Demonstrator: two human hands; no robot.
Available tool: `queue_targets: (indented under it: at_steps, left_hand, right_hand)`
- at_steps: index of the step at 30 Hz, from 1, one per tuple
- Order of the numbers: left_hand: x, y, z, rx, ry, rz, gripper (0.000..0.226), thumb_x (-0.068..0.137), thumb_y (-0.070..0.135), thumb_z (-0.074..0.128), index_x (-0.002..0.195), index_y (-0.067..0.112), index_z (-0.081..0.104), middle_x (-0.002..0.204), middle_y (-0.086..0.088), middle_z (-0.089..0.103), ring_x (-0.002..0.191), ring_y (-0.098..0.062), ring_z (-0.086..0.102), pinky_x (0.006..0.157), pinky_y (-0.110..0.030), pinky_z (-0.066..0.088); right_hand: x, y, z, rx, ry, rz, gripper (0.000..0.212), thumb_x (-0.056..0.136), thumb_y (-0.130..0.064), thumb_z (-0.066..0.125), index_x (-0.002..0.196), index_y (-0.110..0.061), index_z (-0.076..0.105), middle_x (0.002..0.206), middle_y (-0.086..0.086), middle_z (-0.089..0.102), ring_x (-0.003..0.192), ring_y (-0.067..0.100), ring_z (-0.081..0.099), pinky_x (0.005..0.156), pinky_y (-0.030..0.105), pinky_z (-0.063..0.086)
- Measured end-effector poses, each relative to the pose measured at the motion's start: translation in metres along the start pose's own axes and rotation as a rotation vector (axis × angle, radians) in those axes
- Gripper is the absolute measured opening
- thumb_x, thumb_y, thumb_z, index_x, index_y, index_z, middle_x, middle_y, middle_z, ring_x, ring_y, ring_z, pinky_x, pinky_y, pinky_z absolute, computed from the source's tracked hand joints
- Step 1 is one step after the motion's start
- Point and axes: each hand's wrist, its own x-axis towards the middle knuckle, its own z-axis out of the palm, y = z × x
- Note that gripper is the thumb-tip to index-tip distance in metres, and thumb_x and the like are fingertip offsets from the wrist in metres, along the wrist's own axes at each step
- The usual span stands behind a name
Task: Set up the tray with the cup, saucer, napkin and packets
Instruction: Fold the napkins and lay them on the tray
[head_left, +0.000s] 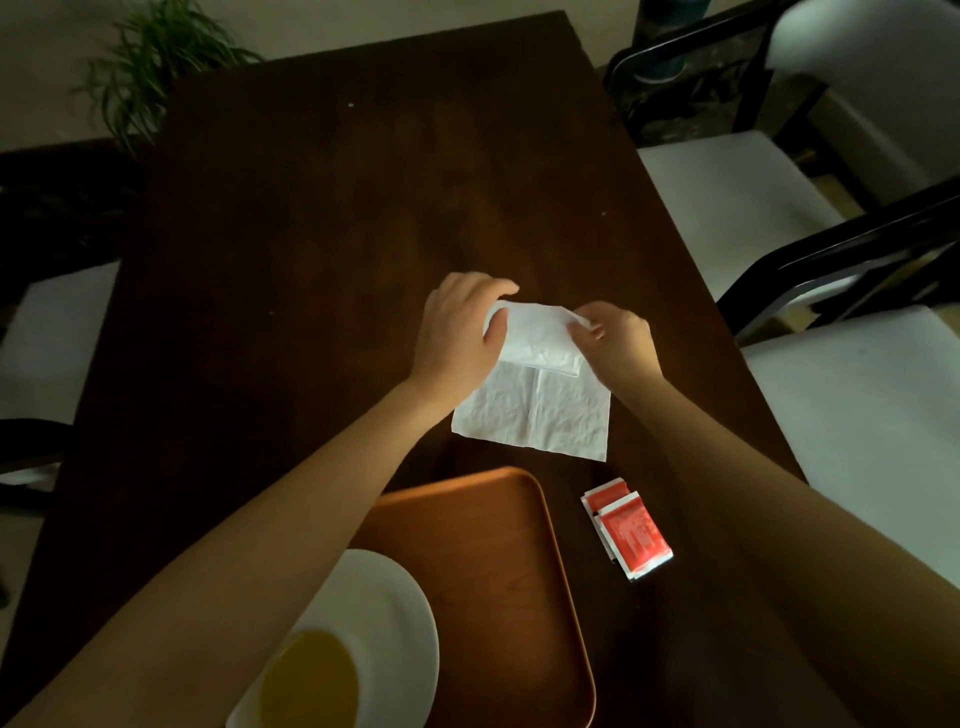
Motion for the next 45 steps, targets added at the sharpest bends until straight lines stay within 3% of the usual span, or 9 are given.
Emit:
queue_targets:
  at_steps: [4, 7, 11, 14, 21, 29, 38, 42, 45]
  left_hand:
    - [-0.006, -0.01, 0.015, 0.034, -0.124, 0.118, 0.026, 0.086, 0.009, 0.053, 0.11, 0.013, 0.061, 0.109, -0.005, 0.064, 0.108, -0.023, 0.054, 0.091, -0.032, 0.037]
    - [-0.012, -0.023, 0.031, 0.078, -0.296, 0.154, 0.029, 0.084, 0.01, 0.057, 0.114, 0.012, 0.06, 0.117, -0.006, 0.063, 0.112, -0.024, 0.052, 0.095, -0.034, 0.036]
    - [-0.017, -0.033, 0.046, 0.136, -0.405, 0.158, 0.028, 0.086, 0.015, 0.057, 0.114, 0.012, 0.059, 0.12, -0.006, 0.062, 0.115, -0.023, 0.052, 0.098, -0.037, 0.038]
    - [-0.019, -0.036, 0.053, 0.132, -0.396, 0.113, 0.025, 0.088, 0.018, 0.055, 0.111, 0.012, 0.061, 0.121, -0.006, 0.063, 0.115, -0.022, 0.053, 0.1, -0.036, 0.039]
    - [-0.014, -0.034, 0.054, 0.177, -0.364, 0.13, 0.021, 0.09, 0.019, 0.05, 0.099, 0.011, 0.068, 0.11, -0.006, 0.069, 0.104, -0.026, 0.057, 0.089, -0.039, 0.042]
    - [-0.01, -0.024, 0.051, 0.246, -0.385, 0.115, 0.022, 0.092, 0.018, 0.046, 0.089, 0.013, 0.068, 0.093, -0.001, 0.07, 0.094, -0.02, 0.057, 0.085, -0.036, 0.044]
    - [-0.006, -0.021, 0.054, 0.205, -0.341, 0.053, 0.022, 0.089, 0.029, 0.053, 0.1, 0.013, 0.064, 0.099, -0.005, 0.069, 0.097, -0.024, 0.058, 0.087, -0.039, 0.042]
    - [-0.002, -0.014, 0.039, -0.012, -0.168, -0.193, 0.019, 0.089, 0.014, 0.049, 0.096, 0.01, 0.067, 0.092, -0.011, 0.071, 0.085, -0.027, 0.062, 0.074, -0.038, 0.049]
    - [-0.006, -0.005, 0.016, -0.219, -0.12, -0.361, 0.02, 0.085, 0.014, 0.056, 0.1, 0.01, 0.068, 0.097, -0.01, 0.072, 0.087, -0.023, 0.064, 0.071, -0.027, 0.047]
  right_hand:
    - [0.016, 0.001, 0.002, -0.018, 0.024, 0.102, 0.032, 0.088, -0.018, 0.057, 0.12, -0.012, 0.056, 0.118, 0.01, 0.063, 0.103, 0.022, 0.059, 0.086, 0.032, 0.05]
    - [0.006, 0.005, 0.003, -0.196, 0.106, 0.003, 0.039, 0.087, -0.018, 0.058, 0.125, -0.015, 0.051, 0.127, 0.01, 0.056, 0.118, 0.031, 0.048, 0.099, 0.043, 0.041]
    - [-0.013, 0.017, 0.007, -0.411, -0.05, -0.21, 0.031, 0.087, -0.025, 0.059, 0.117, -0.019, 0.057, 0.126, 0.005, 0.055, 0.123, 0.029, 0.038, 0.101, 0.042, 0.031]
    - [-0.021, 0.024, 0.014, -0.48, -0.141, -0.22, 0.026, 0.087, -0.026, 0.059, 0.112, -0.02, 0.061, 0.125, 0.003, 0.056, 0.123, 0.027, 0.037, 0.105, 0.044, 0.027]
    - [-0.02, 0.023, 0.021, -0.365, -0.101, -0.142, 0.016, 0.087, -0.022, 0.06, 0.102, -0.018, 0.065, 0.12, 0.004, 0.056, 0.116, 0.027, 0.04, 0.103, 0.043, 0.03]
    - [-0.015, 0.018, 0.019, -0.588, -0.079, -0.252, 0.017, 0.091, -0.015, 0.05, 0.099, -0.013, 0.066, 0.108, 0.006, 0.063, 0.104, 0.026, 0.048, 0.092, 0.038, 0.036]
    - [-0.009, 0.005, 0.012, -0.271, 0.018, -0.129, 0.015, 0.085, -0.015, 0.052, 0.09, -0.008, 0.064, 0.1, 0.008, 0.067, 0.101, 0.028, 0.051, 0.087, 0.037, 0.037]
    - [-0.004, -0.012, -0.003, -0.069, 0.051, -0.177, 0.01, 0.087, -0.015, 0.053, 0.093, -0.012, 0.061, 0.096, 0.003, 0.065, 0.098, 0.024, 0.055, 0.087, 0.039, 0.045]
    - [0.003, -0.023, -0.021, 0.127, -0.063, -0.08, 0.028, 0.087, -0.036, 0.057, 0.11, -0.021, 0.056, 0.112, -0.003, 0.061, 0.11, 0.015, 0.053, 0.09, 0.028, 0.041]
